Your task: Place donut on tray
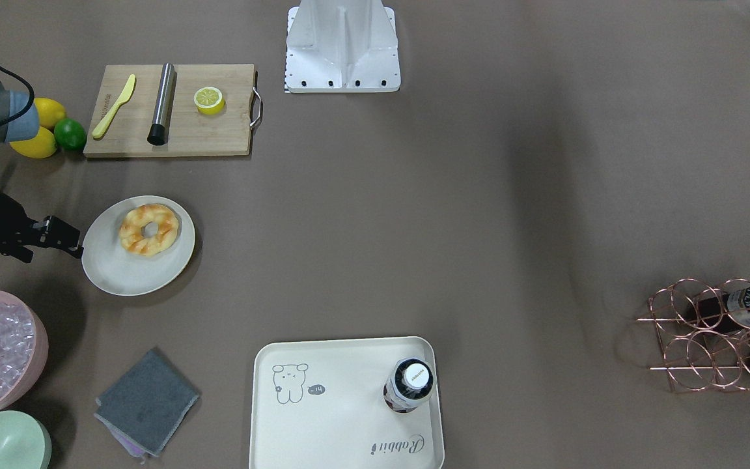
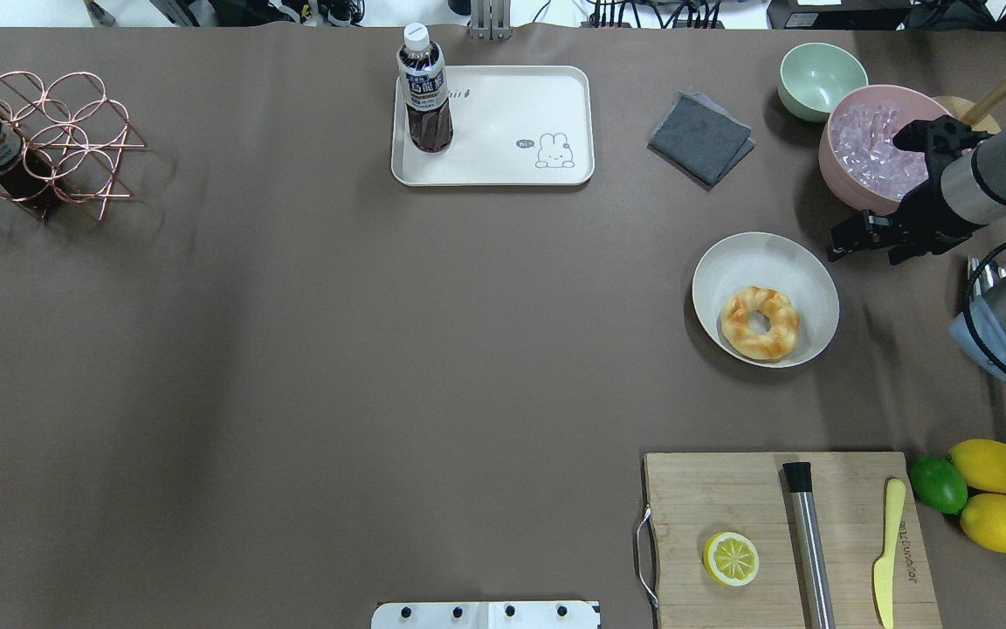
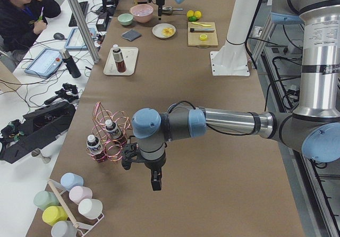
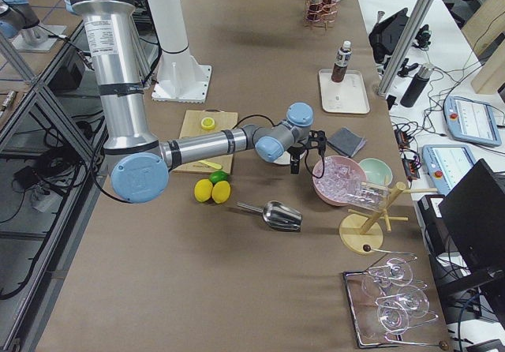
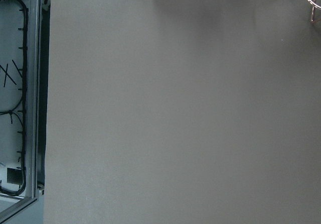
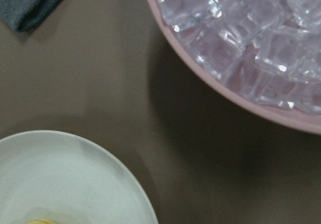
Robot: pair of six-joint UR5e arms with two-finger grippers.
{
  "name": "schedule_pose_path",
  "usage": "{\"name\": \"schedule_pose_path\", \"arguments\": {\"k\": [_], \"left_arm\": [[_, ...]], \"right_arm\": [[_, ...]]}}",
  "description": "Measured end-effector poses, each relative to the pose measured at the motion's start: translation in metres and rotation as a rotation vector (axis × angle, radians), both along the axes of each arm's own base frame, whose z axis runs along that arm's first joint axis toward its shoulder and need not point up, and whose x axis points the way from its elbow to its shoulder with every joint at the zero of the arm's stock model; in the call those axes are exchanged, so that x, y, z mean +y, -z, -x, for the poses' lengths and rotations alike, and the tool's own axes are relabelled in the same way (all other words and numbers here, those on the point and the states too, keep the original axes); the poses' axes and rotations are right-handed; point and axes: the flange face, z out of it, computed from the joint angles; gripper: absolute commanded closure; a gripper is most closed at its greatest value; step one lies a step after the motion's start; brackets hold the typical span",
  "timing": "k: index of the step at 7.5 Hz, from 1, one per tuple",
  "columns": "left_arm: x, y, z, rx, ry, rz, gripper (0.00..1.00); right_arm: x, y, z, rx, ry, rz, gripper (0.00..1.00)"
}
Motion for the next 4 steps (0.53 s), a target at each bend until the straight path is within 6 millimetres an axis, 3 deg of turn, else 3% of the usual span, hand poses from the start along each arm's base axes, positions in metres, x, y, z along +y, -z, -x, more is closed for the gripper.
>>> {"name": "schedule_pose_path", "arguments": {"k": [4], "left_arm": [[-0.001, 0.003, 0.000, -0.002, 0.000, -0.007, 0.02]], "right_arm": [[0.014, -0.001, 0.035, -0.015, -0.001, 0.019, 0.00]]}}
